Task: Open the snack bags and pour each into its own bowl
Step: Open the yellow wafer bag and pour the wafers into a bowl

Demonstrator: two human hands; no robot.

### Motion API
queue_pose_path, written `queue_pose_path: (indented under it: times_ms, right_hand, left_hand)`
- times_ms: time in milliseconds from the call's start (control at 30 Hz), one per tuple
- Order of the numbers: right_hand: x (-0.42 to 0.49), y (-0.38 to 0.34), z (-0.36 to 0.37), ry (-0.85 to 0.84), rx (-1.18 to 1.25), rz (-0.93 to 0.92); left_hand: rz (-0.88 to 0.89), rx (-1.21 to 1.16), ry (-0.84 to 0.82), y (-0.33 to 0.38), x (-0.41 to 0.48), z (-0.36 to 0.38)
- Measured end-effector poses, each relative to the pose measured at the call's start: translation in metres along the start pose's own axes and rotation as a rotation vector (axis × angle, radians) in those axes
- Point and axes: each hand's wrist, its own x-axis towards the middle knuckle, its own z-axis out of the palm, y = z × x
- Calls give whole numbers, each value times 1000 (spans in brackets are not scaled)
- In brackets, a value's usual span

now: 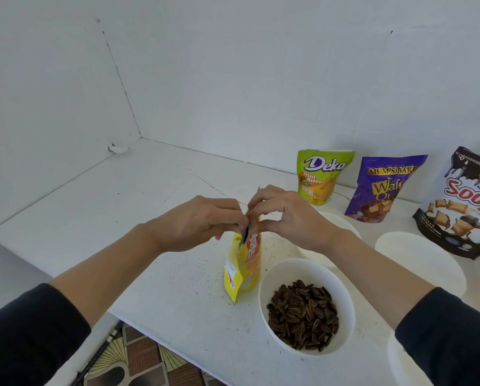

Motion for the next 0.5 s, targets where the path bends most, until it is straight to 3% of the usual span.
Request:
queue_pose_path:
  times_ms: [267, 500]
  right_hand:
    - [-4, 12, -6, 30, -201, -63]
    - [0, 11, -5, -37, -233, -78]
  left_hand:
    - [-99, 53, 66, -13, -21, -12]
    - [-172, 2, -96, -5, -1, -18]
